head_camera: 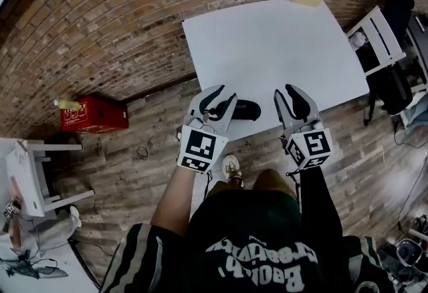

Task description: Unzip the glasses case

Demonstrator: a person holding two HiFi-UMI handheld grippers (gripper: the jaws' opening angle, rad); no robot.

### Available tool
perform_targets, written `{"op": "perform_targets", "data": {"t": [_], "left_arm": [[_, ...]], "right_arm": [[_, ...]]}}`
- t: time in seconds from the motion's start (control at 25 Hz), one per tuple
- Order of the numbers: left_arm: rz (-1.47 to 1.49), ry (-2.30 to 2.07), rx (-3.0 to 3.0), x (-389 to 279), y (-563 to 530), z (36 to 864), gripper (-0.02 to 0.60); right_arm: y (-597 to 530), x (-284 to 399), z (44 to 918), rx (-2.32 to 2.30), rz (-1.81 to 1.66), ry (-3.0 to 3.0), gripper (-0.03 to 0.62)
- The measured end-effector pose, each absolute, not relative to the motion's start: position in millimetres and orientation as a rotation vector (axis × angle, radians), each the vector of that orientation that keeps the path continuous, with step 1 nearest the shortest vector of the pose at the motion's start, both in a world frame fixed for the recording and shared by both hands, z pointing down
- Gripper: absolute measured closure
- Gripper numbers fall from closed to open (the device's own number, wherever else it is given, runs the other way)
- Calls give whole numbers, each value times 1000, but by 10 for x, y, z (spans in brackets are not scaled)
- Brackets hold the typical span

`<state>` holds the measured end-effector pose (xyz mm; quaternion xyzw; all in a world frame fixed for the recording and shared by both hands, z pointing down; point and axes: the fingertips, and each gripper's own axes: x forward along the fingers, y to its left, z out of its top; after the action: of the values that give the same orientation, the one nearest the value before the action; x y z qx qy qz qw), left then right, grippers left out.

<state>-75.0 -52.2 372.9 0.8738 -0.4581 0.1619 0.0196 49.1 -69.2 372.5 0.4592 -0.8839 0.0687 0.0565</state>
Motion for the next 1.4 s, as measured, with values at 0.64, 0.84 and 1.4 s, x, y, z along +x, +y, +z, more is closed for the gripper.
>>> {"op": "perform_targets", "data": {"t": [0.64, 0.84, 1.4], "left_arm": [[1089, -856, 2752, -253, -462, 4970, 393], [1316, -699, 2726, -197, -415, 5337, 396], [1545, -466, 2615, -86, -389, 5971, 420]], "right_arm": [[-609, 646, 4292, 1269, 342, -2584, 448], [-650, 676, 4487, 1202, 373, -2565, 441], [-611, 698, 5008, 1121, 480, -2473, 437]]}}
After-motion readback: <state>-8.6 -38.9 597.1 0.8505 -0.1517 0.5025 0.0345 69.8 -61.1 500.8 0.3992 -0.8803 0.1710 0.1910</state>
